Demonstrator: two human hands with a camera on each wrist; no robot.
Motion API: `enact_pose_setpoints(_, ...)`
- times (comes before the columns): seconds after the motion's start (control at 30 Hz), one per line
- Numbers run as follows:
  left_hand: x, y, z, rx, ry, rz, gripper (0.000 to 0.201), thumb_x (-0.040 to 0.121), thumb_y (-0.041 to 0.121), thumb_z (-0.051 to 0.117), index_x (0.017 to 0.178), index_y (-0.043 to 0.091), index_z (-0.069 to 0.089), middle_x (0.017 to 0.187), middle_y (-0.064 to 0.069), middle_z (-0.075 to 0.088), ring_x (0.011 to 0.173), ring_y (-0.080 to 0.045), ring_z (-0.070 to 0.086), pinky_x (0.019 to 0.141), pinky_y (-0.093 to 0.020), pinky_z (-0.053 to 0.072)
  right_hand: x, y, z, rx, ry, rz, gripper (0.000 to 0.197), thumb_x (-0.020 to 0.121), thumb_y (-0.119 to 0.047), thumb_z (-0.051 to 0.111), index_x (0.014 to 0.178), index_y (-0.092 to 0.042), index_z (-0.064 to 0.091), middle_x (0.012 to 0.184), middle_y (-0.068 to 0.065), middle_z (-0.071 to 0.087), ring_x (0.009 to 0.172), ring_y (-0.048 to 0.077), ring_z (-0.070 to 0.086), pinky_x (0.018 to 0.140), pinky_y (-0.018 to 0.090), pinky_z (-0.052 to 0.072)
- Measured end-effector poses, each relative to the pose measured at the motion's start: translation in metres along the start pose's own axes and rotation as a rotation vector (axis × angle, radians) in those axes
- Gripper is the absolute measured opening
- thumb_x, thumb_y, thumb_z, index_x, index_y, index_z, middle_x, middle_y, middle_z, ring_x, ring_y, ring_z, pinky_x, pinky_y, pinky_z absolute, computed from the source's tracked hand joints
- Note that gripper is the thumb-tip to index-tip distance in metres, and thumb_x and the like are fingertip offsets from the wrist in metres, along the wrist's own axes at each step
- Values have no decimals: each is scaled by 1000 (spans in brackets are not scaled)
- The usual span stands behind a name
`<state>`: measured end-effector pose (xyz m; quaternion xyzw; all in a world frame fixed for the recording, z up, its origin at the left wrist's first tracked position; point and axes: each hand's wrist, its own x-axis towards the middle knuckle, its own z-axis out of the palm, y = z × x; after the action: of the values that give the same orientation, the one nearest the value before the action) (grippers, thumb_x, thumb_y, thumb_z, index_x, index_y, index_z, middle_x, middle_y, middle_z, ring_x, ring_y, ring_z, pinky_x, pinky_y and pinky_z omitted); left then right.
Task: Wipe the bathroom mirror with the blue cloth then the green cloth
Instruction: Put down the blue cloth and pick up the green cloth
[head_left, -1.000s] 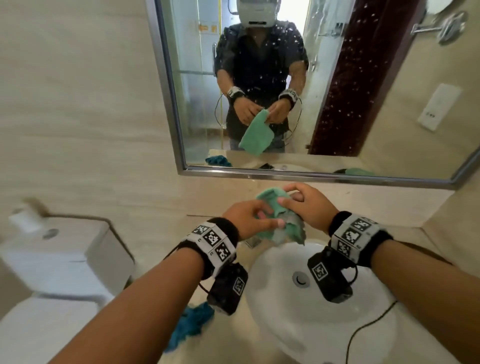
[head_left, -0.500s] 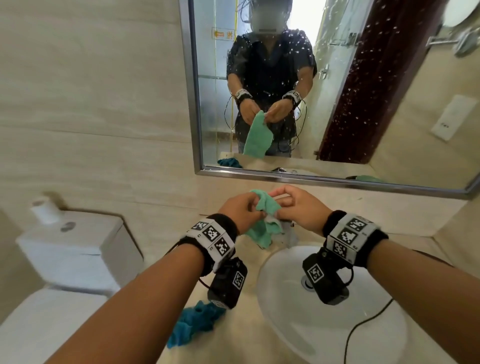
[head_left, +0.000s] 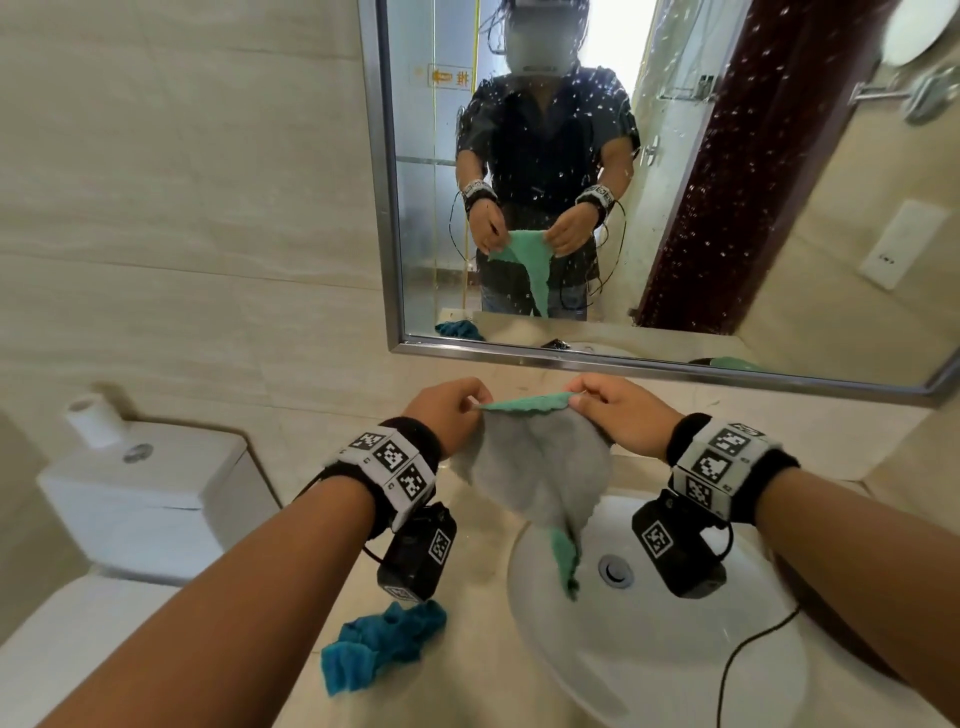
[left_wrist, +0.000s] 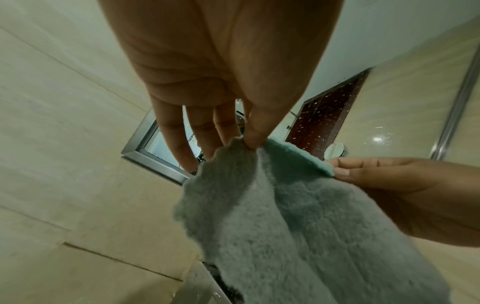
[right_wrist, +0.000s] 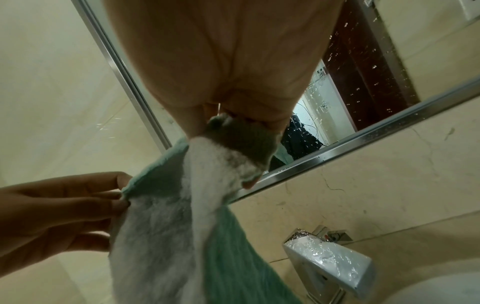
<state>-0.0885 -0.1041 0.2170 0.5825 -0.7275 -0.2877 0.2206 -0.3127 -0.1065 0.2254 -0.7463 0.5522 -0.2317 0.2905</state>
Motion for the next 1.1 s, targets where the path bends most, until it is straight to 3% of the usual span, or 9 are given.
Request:
enact_pose_setpoints(0.13,3,0,0,77,7,-24,23,97,12,38,106,16,59,101,-4,56,91,-18,48,79,-27,37,-1,-3,-3,-88,-47,-32,22,94,-29,52,96,-7,58,90,6,60,78,13,53,66,18,40)
enact_pose_setpoints(0.27,6,-4,2,124,-6,-34,21,98,14,39,107,16,57,100,-4,56,91,-17,49,79,-26,37,-3,-4,-8,-221,-143,-11,24,86,-31,64,72,-14,54,68,-2,51,63,10,47,53,13,34)
enact_pose_setpoints(0.37,8,-9,4,274,-35,-42,23,99,17,38,111,14,58,111,-8,59,95,-20,51,84,-29,40,0,-2,-8,-144,-154,28,24,91,-28,57,88,-4,60,80,6,58,73,15,53,63,20,41)
enact_pose_setpoints(0.47,7,-13,5,325,69,-33,21,97,22,47,113,18,60,108,-5,52,102,-24,51,92,-33,43,1,0,-4,78,-149,91,24,96,-24,50,104,-3,57,99,14,63,91,27,60,81,37,49)
enact_pose_setpoints(0.57,-1,-5,7,95,139,43,23,92,24,57,114,21,57,99,1,52,90,-15,52,87,-27,43,-1,-6,2,379,-89,120,19,97,-16,47,112,-8,56,108,14,63,99,26,61,90,39,49)
enact_pose_setpoints(0.73,-15,18,14,-227,-96,50,51,79,39,72,124,27,49,103,9,56,100,-14,57,81,-24,46,5,-12,6,480,-7,203,28,95,-23,51,117,-7,52,117,21,59,110,35,57,97,53,44)
enact_pose_setpoints(0.83,-17,18,18,-153,-140,22,60,75,35,76,127,28,47,109,7,54,101,-15,55,79,-26,47,6,-14,10,453,7,199,24,95,-26,50,114,-10,52,113,18,61,106,32,58,95,50,46)
enact_pose_setpoints(0.93,-17,11,18,-49,-47,43,36,80,15,67,112,24,54,100,3,59,95,-17,58,74,-24,44,3,-14,8,339,31,161,8,96,-26,49,99,-19,52,102,11,60,95,26,58,87,43,48)
enact_pose_setpoints(1.1,-15,-1,4,-21,-51,63,27,88,16,61,105,28,45,85,4,59,82,-16,58,73,-24,44,-6,-16,-3,360,-38,176,28,93,-24,53,118,-22,41,108,9,55,84,17,58,62,22,52)
